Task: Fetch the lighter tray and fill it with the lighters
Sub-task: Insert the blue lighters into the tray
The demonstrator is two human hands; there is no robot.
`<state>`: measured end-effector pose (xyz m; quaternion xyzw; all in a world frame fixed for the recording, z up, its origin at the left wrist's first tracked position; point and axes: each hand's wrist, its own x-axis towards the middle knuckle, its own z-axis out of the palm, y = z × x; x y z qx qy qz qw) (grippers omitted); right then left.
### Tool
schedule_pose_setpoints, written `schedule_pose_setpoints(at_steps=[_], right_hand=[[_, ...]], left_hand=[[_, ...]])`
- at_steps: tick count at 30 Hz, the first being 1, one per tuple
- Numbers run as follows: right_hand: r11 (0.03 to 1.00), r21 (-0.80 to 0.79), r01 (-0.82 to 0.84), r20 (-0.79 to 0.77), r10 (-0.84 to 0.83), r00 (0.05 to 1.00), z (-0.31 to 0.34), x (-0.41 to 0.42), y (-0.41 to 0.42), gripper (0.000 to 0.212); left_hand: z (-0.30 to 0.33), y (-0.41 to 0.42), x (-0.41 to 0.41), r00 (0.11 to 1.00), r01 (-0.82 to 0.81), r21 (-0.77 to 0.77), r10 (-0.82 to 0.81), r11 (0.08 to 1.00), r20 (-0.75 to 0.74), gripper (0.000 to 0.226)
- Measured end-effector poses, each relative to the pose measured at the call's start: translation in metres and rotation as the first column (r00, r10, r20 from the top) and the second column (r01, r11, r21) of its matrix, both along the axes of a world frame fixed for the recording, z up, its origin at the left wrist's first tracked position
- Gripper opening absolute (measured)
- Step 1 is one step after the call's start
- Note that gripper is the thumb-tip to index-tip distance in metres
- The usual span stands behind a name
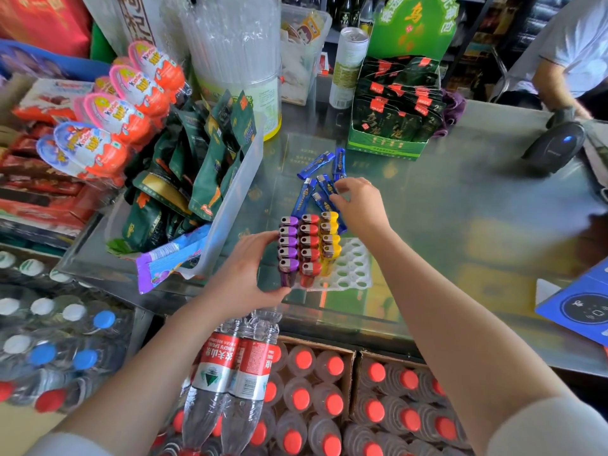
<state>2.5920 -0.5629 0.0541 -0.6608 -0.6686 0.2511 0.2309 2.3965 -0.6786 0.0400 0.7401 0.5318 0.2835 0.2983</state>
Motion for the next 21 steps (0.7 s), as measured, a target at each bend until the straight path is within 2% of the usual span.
schedule_pose_setpoints(at_steps=[3,6,9,11,13,16,18,21], right_hand=[[1.000,-0.024,0.015,0.085,-0.013,0.996,0.003,-0.006,0.007,0.023],[0.997,-0.072,-0.016,0.211,0.030,0.977,0.003,-0.007,0.009,0.009],[0.997,-0.074,-0.016,0.228,0.032,0.973,0.006,-0.001,0.006,0.011],[1.000,-0.012,0.007,0.122,-0.005,0.993,0.010,0.006,-0.003,0.017],[0.997,0.041,0.059,-0.127,-0.053,0.990,0.017,0.013,-0.021,0.012],[0.993,0.054,0.105,-0.460,-0.069,0.885,0.021,0.023,-0.052,0.018],[0.997,0.036,0.073,-0.539,-0.042,0.841,0.017,0.028,-0.069,0.023],[1.000,0.021,0.002,-0.495,0.009,0.869,0.008,0.030,-0.082,0.025]], left_hand=[[-0.001,0.002,-0.001,1.000,0.002,-0.013,-0.002,1.000,-0.006,0.074],[-0.002,0.004,-0.001,1.000,0.007,-0.021,-0.008,1.000,-0.025,0.074],[-0.002,0.005,-0.002,1.000,0.005,-0.028,-0.006,1.000,-0.031,0.074],[-0.002,0.004,-0.002,1.000,0.003,-0.030,-0.004,1.000,-0.031,0.074],[-0.001,0.004,-0.002,1.000,0.005,-0.033,-0.006,0.999,-0.029,0.074],[-0.001,0.004,-0.001,1.000,0.008,-0.037,-0.009,0.999,-0.025,0.073],[-0.001,0.005,-0.001,1.000,0.010,-0.037,-0.011,0.999,-0.024,0.072],[0.000,0.005,-0.001,0.999,0.018,-0.048,-0.019,0.999,-0.028,0.072]])
